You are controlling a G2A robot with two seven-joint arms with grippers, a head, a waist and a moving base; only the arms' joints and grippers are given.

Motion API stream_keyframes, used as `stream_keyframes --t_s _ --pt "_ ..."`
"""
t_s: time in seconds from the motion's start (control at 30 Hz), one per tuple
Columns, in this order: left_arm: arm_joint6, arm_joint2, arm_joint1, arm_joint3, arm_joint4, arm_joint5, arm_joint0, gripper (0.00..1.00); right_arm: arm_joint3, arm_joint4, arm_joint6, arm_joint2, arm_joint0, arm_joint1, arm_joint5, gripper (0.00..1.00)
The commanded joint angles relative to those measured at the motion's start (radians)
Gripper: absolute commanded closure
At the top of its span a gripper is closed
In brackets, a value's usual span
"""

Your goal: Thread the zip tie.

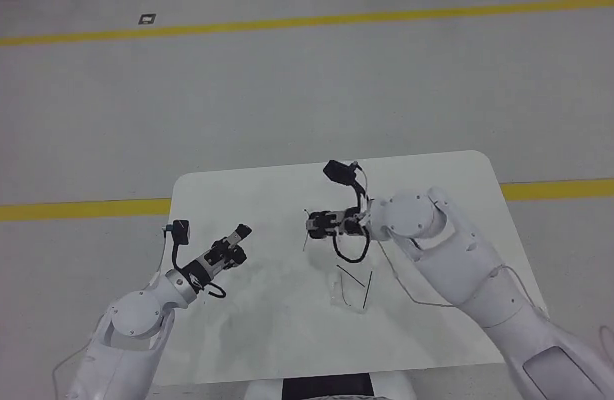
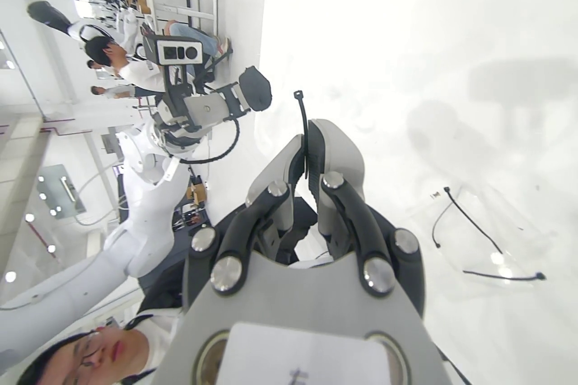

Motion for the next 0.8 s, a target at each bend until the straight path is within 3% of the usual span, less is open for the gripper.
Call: stream_keyframes --t_s 0.0,0.1,0.5,0.63,0.7,0.77 --pt "0.0 0.0 0.0 0.0 0.0 0.0 0.0 0.0 0.069 0.014 -0.015 -0.01 0.024 -0.012 0.0 1.0" --pt "0.0 0.0 0.0 0.0 0.0 0.0 0.0 0.0 0.1 0.086 -0.074 -0.005 0.031 -0.03 0.0 1.0" --pt "0.0 0.0 0.0 0.0 0.0 0.0 0.0 0.0 0.105 0.099 -0.093 -0.002 0.015 -0.031 -0.001 1.0" --pt "0.033 0.023 0.003 -0.002 0.125 -0.044 -0.007 0.0 0.141 0.154 -0.116 0.018 0.008 -0.034 0.0 1.0" --pt "0.083 0.033 0.004 -0.007 0.212 -0.076 -0.008 0.0 0.177 0.184 -0.112 0.019 0.015 -0.038 0.0 1.0" --pt "0.098 0.048 0.006 -0.011 0.291 -0.138 -0.007 0.0 0.214 0.23 -0.117 0.018 0.024 -0.044 0.0 1.0"
